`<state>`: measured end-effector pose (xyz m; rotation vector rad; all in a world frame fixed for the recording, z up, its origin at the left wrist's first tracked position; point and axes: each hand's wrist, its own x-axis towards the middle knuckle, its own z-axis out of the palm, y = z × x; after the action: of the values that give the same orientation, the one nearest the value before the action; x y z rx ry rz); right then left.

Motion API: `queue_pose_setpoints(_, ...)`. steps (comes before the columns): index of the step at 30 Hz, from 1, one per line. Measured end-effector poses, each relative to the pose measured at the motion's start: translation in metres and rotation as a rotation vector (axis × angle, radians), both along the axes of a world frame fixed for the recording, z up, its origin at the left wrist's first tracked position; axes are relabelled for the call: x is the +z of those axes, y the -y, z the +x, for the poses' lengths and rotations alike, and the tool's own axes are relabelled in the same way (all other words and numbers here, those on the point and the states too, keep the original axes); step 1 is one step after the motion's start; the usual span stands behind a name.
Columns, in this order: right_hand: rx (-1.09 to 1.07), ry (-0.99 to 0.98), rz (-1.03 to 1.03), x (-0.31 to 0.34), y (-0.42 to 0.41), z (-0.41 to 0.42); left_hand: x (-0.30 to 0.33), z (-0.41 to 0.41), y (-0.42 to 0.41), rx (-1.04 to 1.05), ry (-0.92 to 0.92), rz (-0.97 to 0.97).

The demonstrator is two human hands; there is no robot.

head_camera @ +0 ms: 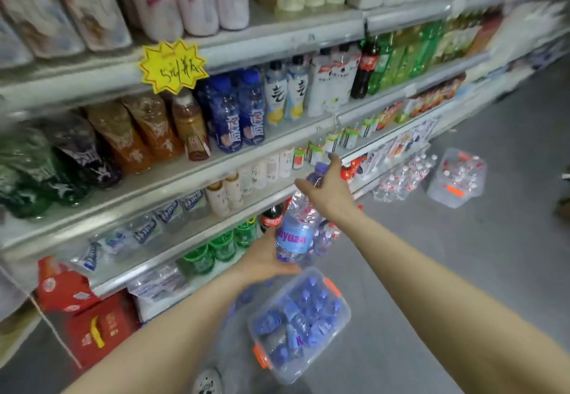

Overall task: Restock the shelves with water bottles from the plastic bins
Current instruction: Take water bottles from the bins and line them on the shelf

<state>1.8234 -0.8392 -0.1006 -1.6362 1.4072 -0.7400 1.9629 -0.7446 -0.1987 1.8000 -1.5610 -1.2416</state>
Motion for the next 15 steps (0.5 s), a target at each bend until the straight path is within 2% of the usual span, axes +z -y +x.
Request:
queue_pose_setpoints(4, 0.044, 0.038, -0.124, 0.067, 0.004, 0.021, 0.065, 0.016, 0.009, 0.016, 0.138, -0.111)
queue_pose_setpoints(11, 0.285, 0.012, -0.426, 0.232, 0.018, 0.069, 0.258, 0.09, 0.015, -0.115, 0.473, -0.274)
queue_pose_setpoints(15, 0.381, 0.12, -0.574, 0.332, 0.026, 0.103, 0.376, 0.139, 0.011, 0.049, 0.71, -0.526)
